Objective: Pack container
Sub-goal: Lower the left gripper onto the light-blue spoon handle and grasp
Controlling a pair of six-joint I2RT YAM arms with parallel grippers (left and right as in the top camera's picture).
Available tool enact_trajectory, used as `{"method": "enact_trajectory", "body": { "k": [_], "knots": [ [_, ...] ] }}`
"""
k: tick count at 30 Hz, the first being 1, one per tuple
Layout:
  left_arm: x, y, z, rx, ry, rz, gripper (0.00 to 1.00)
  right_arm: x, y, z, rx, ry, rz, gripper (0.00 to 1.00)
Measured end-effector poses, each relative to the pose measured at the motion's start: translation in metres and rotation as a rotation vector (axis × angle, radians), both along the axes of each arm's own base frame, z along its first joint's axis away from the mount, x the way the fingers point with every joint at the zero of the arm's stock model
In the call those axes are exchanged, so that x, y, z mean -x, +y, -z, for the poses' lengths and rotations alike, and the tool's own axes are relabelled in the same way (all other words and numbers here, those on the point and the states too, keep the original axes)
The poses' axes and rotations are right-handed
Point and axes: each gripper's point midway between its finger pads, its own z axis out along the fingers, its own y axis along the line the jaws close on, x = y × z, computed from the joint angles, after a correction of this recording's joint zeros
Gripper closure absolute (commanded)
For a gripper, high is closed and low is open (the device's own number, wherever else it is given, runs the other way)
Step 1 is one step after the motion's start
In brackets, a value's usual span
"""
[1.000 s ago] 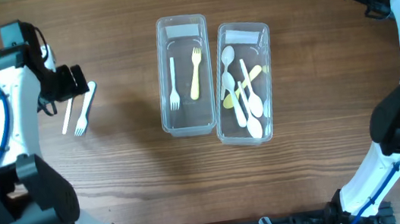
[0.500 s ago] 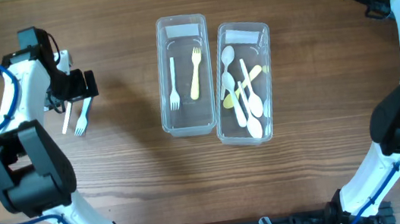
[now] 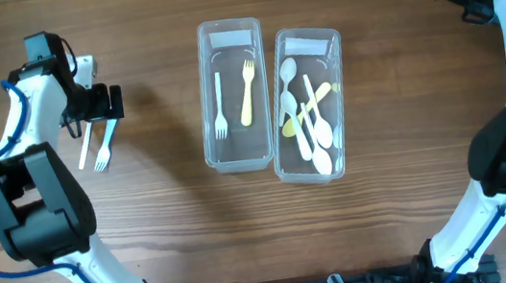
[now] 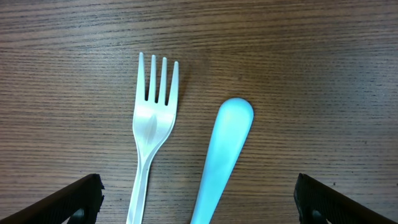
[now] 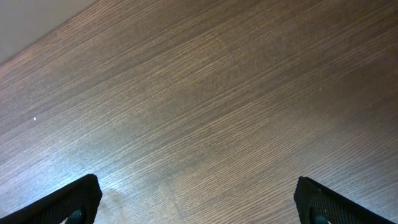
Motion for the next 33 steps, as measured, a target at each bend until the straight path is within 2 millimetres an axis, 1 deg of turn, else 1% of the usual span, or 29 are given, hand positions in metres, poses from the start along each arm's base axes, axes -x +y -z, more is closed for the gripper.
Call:
{"method": "enact_trajectory", "body": {
  "k": [2, 15, 26, 31, 32, 33],
  "knots": [
    [0.0, -0.001, 0.0, 0.006, -0.001, 0.002, 0.0, 0.0, 0.0, 0.0, 0.0, 0.0, 0.0, 0.0],
    [0.003, -0.025, 0.006, 0.059, 0.018, 0.047, 0.0, 0.0, 0.0, 0.0, 0.0, 0.0, 0.0, 0.0],
    [0.017, -0.029, 0.036, 0.081, 0.118, 0.046, 0.0, -0.001, 0.0, -0.001, 0.002, -0.007, 0.0, 0.0],
    [0.02, -0.029, 0.037, 0.084, 0.132, 0.045, 0.0, -0.002, 0.0, -0.001, 0.002, -0.007, 0.0, 0.0],
    [0.021, -0.03, 0.037, 0.084, 0.134, 0.046, 0.05, -0.002, 0.0, -0.001, 0.002, -0.007, 0.0, 0.0],
    [0.021, -0.03, 0.037, 0.084, 0.134, 0.046, 0.16, -0.002, 0.0, -0.001, 0.002, -0.007, 0.0, 0.0]
  ]
}}
